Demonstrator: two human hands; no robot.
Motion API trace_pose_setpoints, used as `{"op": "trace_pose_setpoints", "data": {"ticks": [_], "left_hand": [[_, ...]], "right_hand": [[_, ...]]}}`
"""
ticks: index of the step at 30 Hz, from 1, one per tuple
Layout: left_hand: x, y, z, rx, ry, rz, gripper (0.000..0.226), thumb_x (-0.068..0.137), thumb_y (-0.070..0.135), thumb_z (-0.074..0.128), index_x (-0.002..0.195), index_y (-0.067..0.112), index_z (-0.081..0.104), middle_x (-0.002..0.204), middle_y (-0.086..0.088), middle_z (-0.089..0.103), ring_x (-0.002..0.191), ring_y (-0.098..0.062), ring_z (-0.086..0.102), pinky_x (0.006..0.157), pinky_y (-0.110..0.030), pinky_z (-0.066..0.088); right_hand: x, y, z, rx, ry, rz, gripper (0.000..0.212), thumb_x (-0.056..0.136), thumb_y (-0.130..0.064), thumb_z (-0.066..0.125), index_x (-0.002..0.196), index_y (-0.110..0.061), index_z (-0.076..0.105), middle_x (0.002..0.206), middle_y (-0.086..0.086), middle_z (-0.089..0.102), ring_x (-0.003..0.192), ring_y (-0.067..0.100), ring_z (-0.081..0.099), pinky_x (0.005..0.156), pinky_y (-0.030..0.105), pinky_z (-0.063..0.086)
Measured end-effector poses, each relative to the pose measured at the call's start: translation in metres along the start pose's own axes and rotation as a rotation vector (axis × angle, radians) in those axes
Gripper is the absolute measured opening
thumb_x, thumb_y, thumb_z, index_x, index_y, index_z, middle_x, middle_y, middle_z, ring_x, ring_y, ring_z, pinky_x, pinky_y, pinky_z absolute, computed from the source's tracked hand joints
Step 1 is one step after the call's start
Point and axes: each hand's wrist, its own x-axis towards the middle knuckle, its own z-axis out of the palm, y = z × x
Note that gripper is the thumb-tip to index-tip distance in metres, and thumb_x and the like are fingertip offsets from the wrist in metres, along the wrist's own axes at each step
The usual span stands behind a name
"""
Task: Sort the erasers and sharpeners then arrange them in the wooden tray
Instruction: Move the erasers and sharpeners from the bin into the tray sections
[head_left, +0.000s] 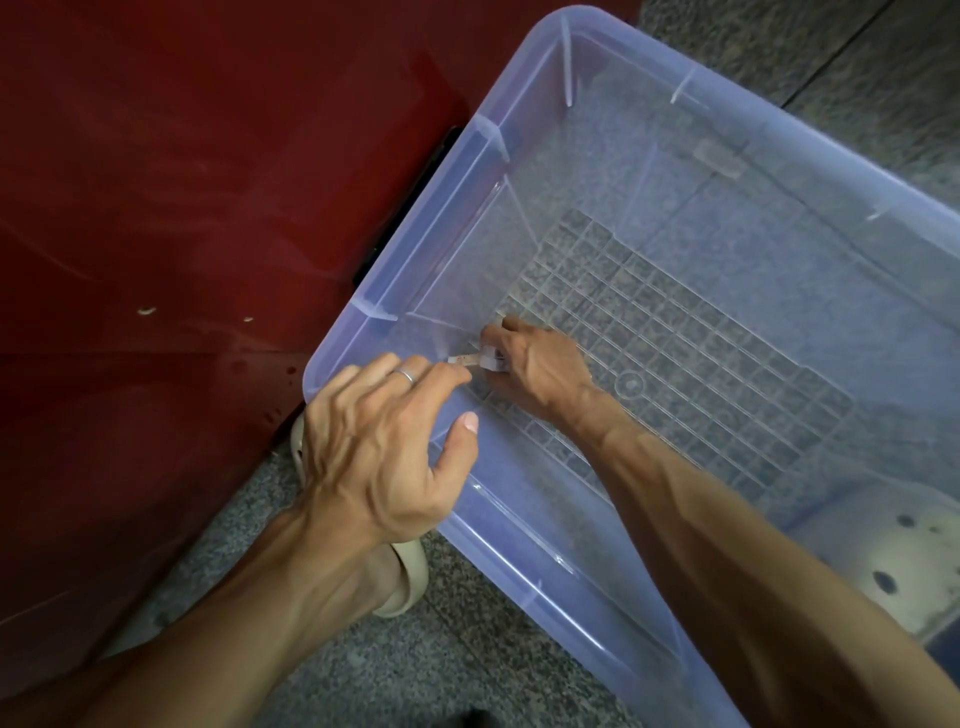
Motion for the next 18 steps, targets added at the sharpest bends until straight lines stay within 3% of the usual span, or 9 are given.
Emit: {"op": "trace_pose_setpoints", "data": {"ticks": [5,9,12,15,18], "left_hand": [[-0.001,0.000,0.000,-0.009,0.016,-0.003,0.037,0.084,0.039,0.047,0.102,0.017,0.071,0.081,0.005,0.066,0.075,-0.025,0.063,0.063,-0.036,0.041],[-0.001,0.001,0.000,-0.013,0.023,-0.007,0.036,0.083,0.038,0.047,0.101,0.017,0.071,0.081,0.006,0.066,0.075,-0.025,0.063,0.064,-0.036,0.040],[-0.001,0.002,0.000,-0.007,0.023,-0.013,0.035,0.083,0.038,0.047,0.100,0.018,0.070,0.080,0.006,0.065,0.076,-0.025,0.063,0.064,-0.036,0.040],[-0.001,0.001,0.000,-0.009,0.024,-0.012,0.035,0.082,0.037,0.048,0.100,0.017,0.070,0.081,0.005,0.065,0.076,-0.027,0.063,0.065,-0.037,0.041],[-0.001,0.001,0.001,-0.006,0.018,-0.014,0.035,0.081,0.037,0.048,0.100,0.018,0.070,0.081,0.005,0.066,0.076,-0.027,0.063,0.064,-0.037,0.042]], "right_hand": [[-0.040,0.012,-0.017,0.319,0.178,0.250,0.015,0.095,-0.024,0.061,0.100,-0.012,0.054,0.088,0.002,0.056,0.073,0.025,0.052,0.063,0.032,0.032],[-0.072,0.028,-0.016,0.331,0.132,0.495,0.016,0.093,-0.028,0.062,0.097,-0.015,0.055,0.089,0.004,0.062,0.074,0.024,0.057,0.062,0.034,0.042],[-0.080,0.033,-0.013,0.347,0.129,0.563,0.022,0.092,-0.026,0.063,0.107,-0.013,0.055,0.105,0.009,0.065,0.084,0.026,0.060,0.074,0.043,0.054],[-0.081,0.033,-0.010,0.297,0.145,0.536,0.037,0.091,-0.028,0.067,0.120,-0.011,0.051,0.117,0.011,0.062,0.089,0.026,0.058,0.076,0.038,0.051],[-0.079,0.028,-0.009,0.222,0.147,0.549,0.049,0.091,-0.040,0.068,0.127,-0.015,0.046,0.109,0.000,0.053,0.085,0.024,0.055,0.071,0.035,0.047]]}}
